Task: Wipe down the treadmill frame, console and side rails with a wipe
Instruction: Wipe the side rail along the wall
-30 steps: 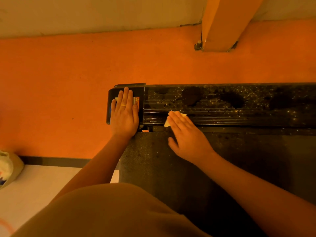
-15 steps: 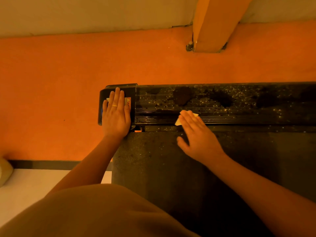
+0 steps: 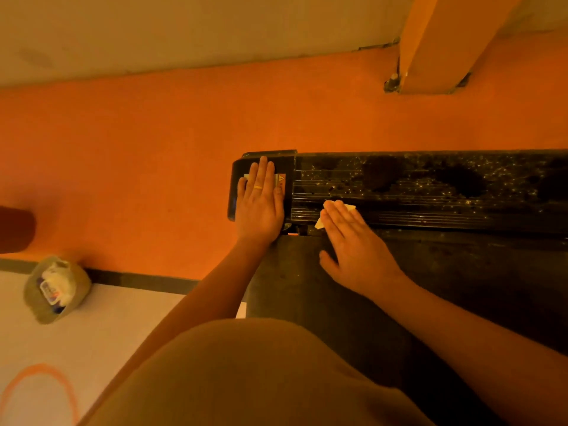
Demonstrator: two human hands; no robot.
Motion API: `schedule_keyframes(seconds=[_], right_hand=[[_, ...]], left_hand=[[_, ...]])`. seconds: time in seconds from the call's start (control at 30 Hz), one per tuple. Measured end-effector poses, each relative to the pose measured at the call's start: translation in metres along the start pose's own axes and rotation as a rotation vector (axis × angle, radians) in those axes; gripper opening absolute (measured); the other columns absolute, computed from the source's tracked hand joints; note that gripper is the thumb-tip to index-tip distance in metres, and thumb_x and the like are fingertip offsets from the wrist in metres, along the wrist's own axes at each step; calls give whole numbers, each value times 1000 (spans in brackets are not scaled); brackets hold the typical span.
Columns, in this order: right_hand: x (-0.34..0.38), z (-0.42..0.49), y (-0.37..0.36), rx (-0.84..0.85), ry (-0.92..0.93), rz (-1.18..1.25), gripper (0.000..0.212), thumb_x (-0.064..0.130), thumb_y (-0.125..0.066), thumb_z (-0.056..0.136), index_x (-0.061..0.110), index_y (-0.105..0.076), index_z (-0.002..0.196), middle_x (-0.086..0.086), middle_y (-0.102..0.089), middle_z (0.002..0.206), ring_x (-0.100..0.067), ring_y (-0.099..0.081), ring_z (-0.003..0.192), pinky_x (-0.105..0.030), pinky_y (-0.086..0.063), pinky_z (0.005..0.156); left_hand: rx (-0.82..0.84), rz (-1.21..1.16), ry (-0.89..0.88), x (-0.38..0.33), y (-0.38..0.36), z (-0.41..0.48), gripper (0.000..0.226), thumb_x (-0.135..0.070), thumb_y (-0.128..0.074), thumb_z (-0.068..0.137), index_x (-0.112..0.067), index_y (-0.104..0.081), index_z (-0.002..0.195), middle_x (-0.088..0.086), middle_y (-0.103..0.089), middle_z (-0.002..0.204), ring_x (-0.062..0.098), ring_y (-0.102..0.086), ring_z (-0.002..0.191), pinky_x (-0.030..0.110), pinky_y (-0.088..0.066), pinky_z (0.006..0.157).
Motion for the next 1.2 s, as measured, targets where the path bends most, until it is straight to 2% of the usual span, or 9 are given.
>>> schedule_keyframes(seconds=[0.07,0.17,0.37,0.47,0.73,0.83,0.97,1.1,1.2], right_hand=[[21,19,-1,26,25,29,77,46,-37,99,10,-4,159,-9,5,167,-21,9,153,-38,4,124],[35,41,2,33,38,23,80,44,-40,99,11,-1,159,-8,7,167,-21,10,153,-40,2,126],[-4,16,6,49,43,13,79,47,-39,100,16,1,159,-3,10,166,-17,13,152,-36,5,123],[-28,-5,8,60,-16,-18,78,49,-38,100,16,1,159,-3,9,166,-16,13,152,-40,0,126],[3,25,11,74,-8,19,78,52,-35,101,14,1,159,-6,9,167,-19,12,153,-39,2,125],[-26,0,15,82,7,1,80,51,-36,100,15,3,159,-4,11,166,-17,13,152,-37,4,124],[-70,-32,22,103,-67,-37,82,56,-35,98,17,5,159,-1,14,166,-16,15,152,-41,-4,126],[-52,-20,21,76,-81,-16,84,61,-30,99,14,5,158,-4,15,165,-18,16,152,-36,8,123],[-49,-15,17,62,-61,-23,83,60,-30,99,14,3,159,-4,12,166,-17,16,152,-33,11,121]], left_hand=[[6,7,-4,0,-2,-1,60,-39,-17,106,-10,-25,158,7,-19,166,22,-10,155,46,-9,125],[0,26,-2,2,-3,1,59,-39,-19,107,-10,-24,159,7,-18,166,21,-9,155,46,-9,125],[-16,21,-1,1,-2,0,58,-39,-18,107,-11,-23,159,7,-18,167,22,-8,155,44,-6,125],[-12,14,8,0,-2,0,58,-39,-18,108,-12,-23,159,7,-18,167,22,-8,155,43,-5,126],[-16,10,4,-1,0,0,59,-39,-17,108,-11,-23,159,7,-18,167,22,-9,155,44,-6,125],[-16,11,5,-1,0,0,58,-37,-19,108,-11,-23,159,8,-17,167,23,-9,155,44,-5,125],[-17,17,4,1,-1,-1,58,-37,-18,107,-10,-24,159,8,-17,167,23,-10,155,43,-5,125],[-26,10,12,-1,0,0,60,-38,-16,106,-11,-25,159,7,-18,166,22,-10,155,44,-6,125],[-24,7,12,-2,0,-1,59,-37,-17,106,-11,-23,159,6,-17,167,22,-9,155,44,-6,126]])
Point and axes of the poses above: each hand's wrist, its own z-axis towards the middle knuckle, its own y-axis out of the back of the hand, x = y × z, the point moved 6 cm from there along z, towards the middle knuckle
